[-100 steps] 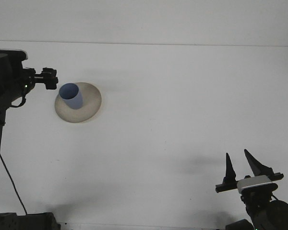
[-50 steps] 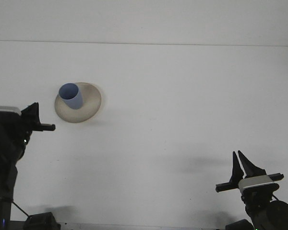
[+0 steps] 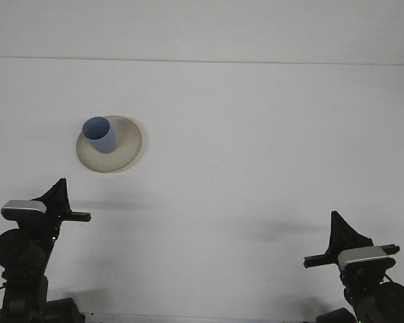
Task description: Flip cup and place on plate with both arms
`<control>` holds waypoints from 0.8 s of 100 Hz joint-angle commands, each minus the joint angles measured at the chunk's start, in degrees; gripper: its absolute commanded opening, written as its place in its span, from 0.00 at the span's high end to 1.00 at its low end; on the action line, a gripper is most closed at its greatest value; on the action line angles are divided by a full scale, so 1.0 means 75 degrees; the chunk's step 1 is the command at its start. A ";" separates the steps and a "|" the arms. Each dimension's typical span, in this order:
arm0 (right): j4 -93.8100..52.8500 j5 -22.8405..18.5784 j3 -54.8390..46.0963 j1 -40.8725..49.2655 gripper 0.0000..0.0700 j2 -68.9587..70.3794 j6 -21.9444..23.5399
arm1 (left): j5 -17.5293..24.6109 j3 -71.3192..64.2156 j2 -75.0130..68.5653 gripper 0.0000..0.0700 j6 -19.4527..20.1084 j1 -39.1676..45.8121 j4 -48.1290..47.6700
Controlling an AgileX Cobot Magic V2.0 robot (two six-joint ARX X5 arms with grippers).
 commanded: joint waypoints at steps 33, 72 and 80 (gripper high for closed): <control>0.0219 0.0006 0.0047 0.0012 0.99 0.0023 0.0102 | -0.0038 0.0125 -0.0396 0.98 -0.0358 0.0020 0.0111; 0.0254 0.0006 0.0047 0.0012 0.99 0.0023 0.0102 | -0.0038 0.0125 -0.0458 0.98 -0.0358 0.0006 0.0111; 0.0254 0.0006 0.0047 0.0012 0.99 0.0023 0.0102 | -0.0055 0.0125 -0.0472 0.99 -0.0291 -0.0003 0.0111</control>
